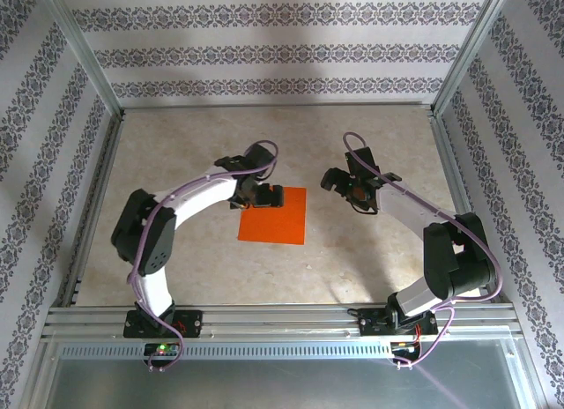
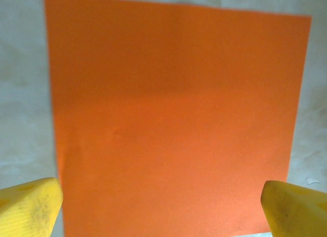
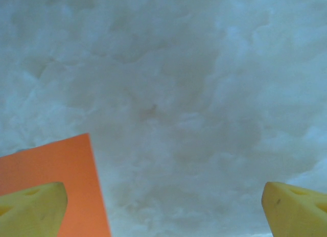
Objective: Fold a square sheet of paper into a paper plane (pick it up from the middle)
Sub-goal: First fold the square sheet of paper in half at the center of the table.
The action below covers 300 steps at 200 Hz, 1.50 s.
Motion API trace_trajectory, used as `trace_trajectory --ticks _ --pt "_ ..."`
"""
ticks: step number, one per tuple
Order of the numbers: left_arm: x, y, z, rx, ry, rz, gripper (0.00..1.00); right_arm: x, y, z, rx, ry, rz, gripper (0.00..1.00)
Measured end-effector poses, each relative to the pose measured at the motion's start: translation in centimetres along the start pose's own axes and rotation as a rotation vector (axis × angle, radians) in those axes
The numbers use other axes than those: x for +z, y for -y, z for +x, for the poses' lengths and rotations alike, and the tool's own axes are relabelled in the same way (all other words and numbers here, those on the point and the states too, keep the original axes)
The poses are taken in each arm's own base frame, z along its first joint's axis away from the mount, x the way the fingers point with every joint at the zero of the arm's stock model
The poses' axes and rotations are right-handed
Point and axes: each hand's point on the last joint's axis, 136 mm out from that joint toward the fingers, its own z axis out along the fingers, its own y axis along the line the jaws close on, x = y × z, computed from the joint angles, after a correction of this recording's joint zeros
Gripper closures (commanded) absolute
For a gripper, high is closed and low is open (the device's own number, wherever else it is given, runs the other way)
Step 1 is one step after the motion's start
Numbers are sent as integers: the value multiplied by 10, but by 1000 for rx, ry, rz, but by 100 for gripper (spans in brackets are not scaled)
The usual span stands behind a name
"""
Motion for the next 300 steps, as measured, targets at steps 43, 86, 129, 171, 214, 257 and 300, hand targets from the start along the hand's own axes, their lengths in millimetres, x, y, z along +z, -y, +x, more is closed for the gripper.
trace_trajectory --ticks 43,86,129,171,214,257,300 --pt "34 29 6 36 -80 -95 9 1 14 -10 16 15 20 2" --pt "51 26 16 52 -136 -167 17 7 12 -7 20 -7 3 2" --pt "56 25 16 60 -158 -187 21 15 13 0 22 -44 0 2" --pt "57 23 16 64 -156 -197 25 17 12 3 23 -61 -10 2" --pt "60 19 18 61 -162 -204 28 17 11 3 23 -60 -15 2" --pt "62 21 19 58 -160 -190 32 19 11 4 27 -65 -15 2" --pt "63 21 19 54 -151 -175 35 19 11 4 28 -66 -14 2"
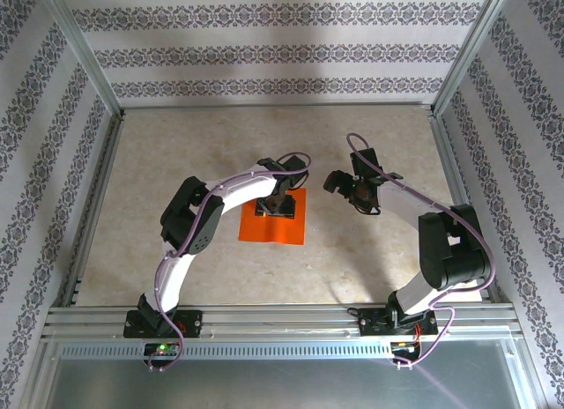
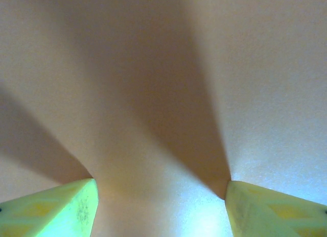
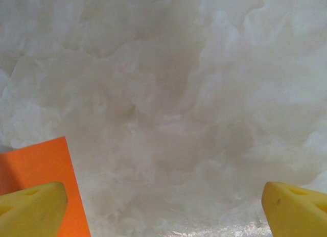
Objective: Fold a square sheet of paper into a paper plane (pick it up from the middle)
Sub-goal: First fold the square sheet of paper in half at the center of the table.
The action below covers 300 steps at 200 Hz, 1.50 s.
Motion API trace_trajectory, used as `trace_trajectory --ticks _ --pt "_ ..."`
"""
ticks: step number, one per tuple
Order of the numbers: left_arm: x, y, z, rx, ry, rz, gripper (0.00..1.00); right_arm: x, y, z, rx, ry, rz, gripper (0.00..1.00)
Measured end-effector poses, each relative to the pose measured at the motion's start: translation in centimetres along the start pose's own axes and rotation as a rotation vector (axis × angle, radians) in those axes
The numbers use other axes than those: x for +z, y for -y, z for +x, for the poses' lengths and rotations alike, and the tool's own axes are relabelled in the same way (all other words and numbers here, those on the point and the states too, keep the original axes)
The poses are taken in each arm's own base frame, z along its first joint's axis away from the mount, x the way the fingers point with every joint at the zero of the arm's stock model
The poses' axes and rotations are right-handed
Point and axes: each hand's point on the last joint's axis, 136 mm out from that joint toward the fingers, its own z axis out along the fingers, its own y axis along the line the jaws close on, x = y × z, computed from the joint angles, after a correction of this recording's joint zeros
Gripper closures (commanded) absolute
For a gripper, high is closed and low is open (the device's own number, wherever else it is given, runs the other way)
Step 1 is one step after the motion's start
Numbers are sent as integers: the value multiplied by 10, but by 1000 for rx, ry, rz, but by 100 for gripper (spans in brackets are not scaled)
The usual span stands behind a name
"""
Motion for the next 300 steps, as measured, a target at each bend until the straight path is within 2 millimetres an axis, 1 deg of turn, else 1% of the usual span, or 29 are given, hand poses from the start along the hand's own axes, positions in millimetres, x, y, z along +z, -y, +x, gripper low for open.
trace_trajectory --ticks 53,100,125,137,145,158,170,174,196,205,212,223,231,253,262,273,283,300 --pt "0 -4 -1 -13 7 11 44 0 0 0 3 0 0 2" --pt "-3 -11 -2 -37 11 52 60 0 -1 1 2 -4 -6 2" --pt "-5 -12 -1 -46 4 114 68 0 -2 1 2 -5 -12 2" --pt "-10 -10 -1 -47 1 160 71 0 -3 0 2 -4 -17 2" --pt "-16 -7 0 -45 2 196 72 0 -4 0 2 -2 -19 2" --pt "-32 -2 -3 -47 18 274 72 -1 -6 -2 4 5 -26 2" --pt "-54 4 -9 -51 53 366 72 -4 -9 -4 6 18 -43 2" --pt "-64 6 -12 -52 71 401 72 -6 -10 -5 6 23 -49 2" --pt "-110 8 -25 -60 168 577 71 -14 -17 -10 12 56 -87 2" --pt "-122 7 -30 -71 202 635 71 -17 -19 -11 13 68 -103 2" --pt "-126 4 -33 -85 218 671 71 -18 -20 -11 14 72 -113 2" --pt "-124 1 -37 -109 222 710 71 -18 -23 -11 12 74 -128 2" --pt "-116 -1 -38 -128 212 726 71 -18 -24 -11 12 72 -137 2" --pt "-81 -8 -36 -186 148 723 71 -17 -28 -9 12 62 -161 2" --pt "-65 -10 -31 -200 115 706 71 -18 -30 -9 11 60 -171 2" --pt "-51 -13 -28 -215 88 685 71 -18 -32 -9 9 59 -183 2" --pt "-44 -17 -26 -218 84 663 71 -18 -34 -9 8 56 -191 2" --pt "-40 -21 -26 -208 92 640 71 -19 -35 -9 6 54 -199 2"
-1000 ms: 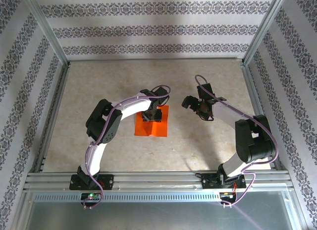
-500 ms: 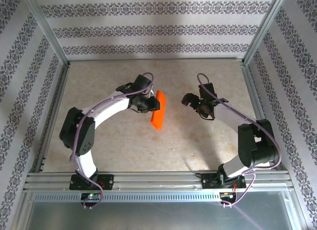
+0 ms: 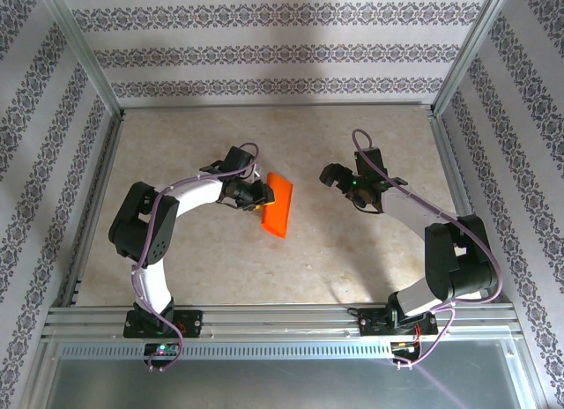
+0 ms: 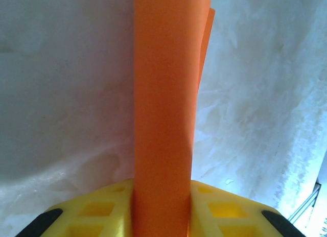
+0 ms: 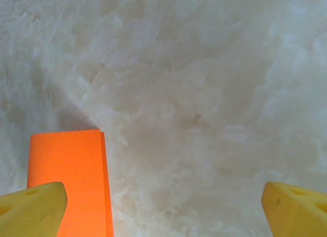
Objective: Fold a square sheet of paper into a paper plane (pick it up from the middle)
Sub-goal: First fold the square sheet of paper in half at the center of the table.
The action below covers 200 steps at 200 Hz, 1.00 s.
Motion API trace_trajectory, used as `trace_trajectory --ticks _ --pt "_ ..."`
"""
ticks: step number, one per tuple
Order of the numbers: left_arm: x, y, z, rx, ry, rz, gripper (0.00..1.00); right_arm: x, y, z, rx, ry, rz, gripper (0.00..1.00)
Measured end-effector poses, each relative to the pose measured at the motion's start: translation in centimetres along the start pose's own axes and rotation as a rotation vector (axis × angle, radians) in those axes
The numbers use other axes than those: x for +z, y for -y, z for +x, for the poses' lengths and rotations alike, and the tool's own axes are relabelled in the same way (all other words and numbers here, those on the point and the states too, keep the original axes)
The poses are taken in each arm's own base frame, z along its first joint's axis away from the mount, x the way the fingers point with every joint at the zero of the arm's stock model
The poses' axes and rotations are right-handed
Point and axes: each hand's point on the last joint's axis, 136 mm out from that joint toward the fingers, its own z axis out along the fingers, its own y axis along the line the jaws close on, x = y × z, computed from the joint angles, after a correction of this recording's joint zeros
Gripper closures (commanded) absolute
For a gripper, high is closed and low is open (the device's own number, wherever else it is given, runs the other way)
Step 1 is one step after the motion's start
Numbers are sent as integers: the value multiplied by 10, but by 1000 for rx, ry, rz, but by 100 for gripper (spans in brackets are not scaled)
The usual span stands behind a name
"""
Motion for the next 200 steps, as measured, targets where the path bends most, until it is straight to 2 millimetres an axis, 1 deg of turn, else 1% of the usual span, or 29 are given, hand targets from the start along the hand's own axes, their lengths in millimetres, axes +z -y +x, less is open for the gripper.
trace_trajectory --ticks 28,94,149,200 --pt "0 -10 0 15 9 -48 71 0 -1 1 0 -5 -5 2" --pt "13 -40 2 -11 7 -165 72 2 1 2 2 -13 -2 2" --pt "13 -43 2 13 10 -178 73 6 4 5 8 -23 8 2" --pt "14 -44 3 63 1 -180 71 10 6 8 11 -38 12 3"
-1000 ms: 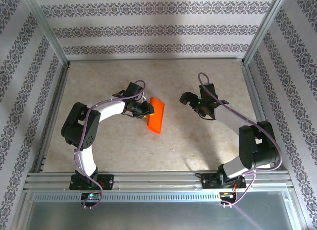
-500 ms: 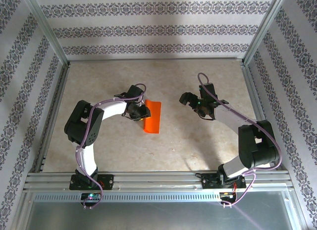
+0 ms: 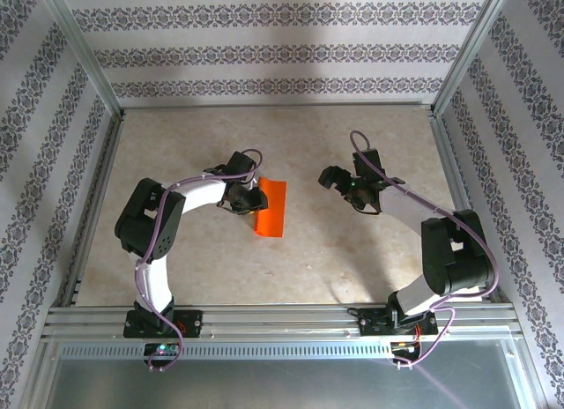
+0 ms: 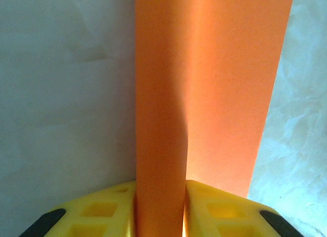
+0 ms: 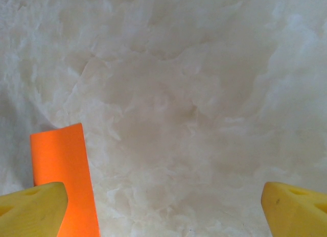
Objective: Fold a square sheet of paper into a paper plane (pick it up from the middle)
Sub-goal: First fold the square sheet of paper in half at the center of the table.
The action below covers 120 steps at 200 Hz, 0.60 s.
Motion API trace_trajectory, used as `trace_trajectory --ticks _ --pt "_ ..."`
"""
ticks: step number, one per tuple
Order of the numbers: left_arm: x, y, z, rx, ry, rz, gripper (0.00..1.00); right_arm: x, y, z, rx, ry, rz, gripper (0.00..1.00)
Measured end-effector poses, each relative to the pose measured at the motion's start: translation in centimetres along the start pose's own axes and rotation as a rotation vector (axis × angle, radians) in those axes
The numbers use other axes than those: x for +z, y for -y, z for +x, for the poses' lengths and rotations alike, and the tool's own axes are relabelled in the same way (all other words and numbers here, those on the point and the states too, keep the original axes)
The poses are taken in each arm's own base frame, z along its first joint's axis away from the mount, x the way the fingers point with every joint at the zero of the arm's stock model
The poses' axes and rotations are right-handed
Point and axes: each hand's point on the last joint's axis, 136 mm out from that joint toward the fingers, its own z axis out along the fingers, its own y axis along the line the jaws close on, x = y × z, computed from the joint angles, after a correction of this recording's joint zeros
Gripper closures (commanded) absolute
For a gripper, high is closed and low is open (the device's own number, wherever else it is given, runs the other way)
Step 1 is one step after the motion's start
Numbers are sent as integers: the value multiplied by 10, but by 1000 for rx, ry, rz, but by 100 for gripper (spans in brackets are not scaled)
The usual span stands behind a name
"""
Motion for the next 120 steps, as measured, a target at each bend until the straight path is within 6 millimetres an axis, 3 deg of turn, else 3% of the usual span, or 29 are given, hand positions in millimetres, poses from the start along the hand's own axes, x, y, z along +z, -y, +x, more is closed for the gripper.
trace_trajectory --ticks 104,120 --pt "0 -1 0 33 -12 21 72 5 -3 6 -11 -18 -8 3" --pt "0 -1 0 32 -15 23 72 6 -6 8 -17 -25 -15 7"
